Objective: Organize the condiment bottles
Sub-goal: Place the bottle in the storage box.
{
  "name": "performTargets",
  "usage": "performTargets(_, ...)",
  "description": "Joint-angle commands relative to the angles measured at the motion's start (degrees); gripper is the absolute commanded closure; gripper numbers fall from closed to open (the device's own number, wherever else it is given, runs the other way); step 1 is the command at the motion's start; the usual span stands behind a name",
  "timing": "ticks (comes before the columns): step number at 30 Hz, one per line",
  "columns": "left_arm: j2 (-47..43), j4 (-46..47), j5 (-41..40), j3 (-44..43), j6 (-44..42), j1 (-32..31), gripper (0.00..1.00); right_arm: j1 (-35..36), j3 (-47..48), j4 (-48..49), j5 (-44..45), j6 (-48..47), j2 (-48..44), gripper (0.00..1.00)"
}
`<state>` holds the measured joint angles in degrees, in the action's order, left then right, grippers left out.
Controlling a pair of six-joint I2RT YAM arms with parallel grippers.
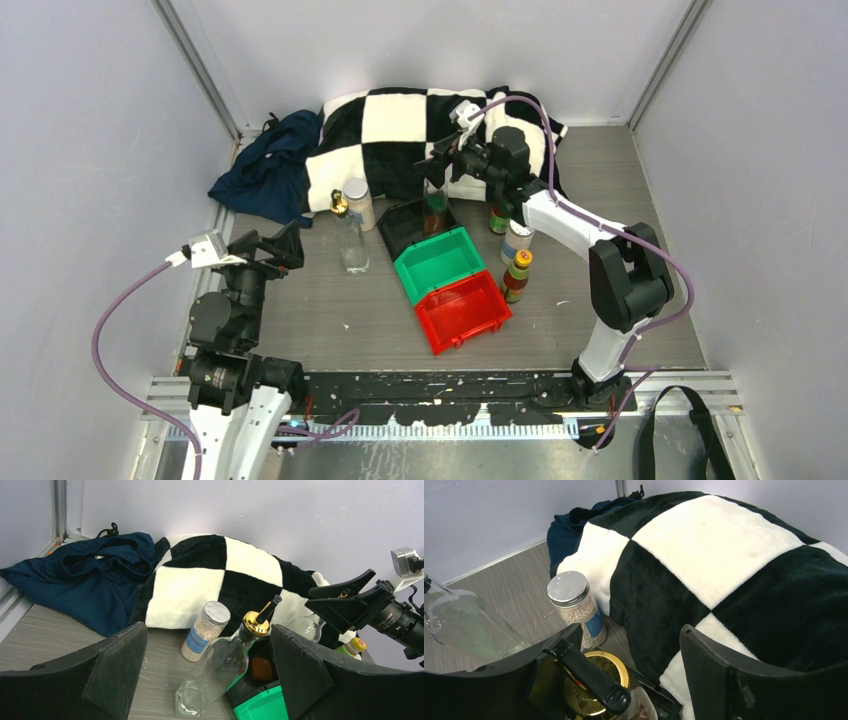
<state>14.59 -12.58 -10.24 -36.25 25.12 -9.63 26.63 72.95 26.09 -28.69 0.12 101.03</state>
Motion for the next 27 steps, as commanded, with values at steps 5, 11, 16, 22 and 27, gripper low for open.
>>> performTargets(5,-0.01,3.49,0.66,0.21,0.45,0.58,0.06,0.38,-0.54,3.55,0.75,1.27,-4.33,0.21)
performTargets(11,-0.26,3.46,0.66,0.30,0.54,0.58,0.06,0.38,-0.70,2.81,0.95,1.37,-5.03,0.20)
performTargets(16,-0.36,3.47,0.66,0.32,0.70,0.58,0.06,0.47,-1.07,1.62,2.08,1.13,-5.82,0.20)
performTargets(22,-0.64,3.52,0.62,0.39,0.88,0.64,0.06,2.10,-1.16,-1.93,8.07,-1.03,-7.31,0.18)
performTargets(27,-0.96,3.48,0.66,0.44,1.11,0.58,0.06,4.32,-0.78,-4.76,12.91,-1.35,-7.62,0.16)
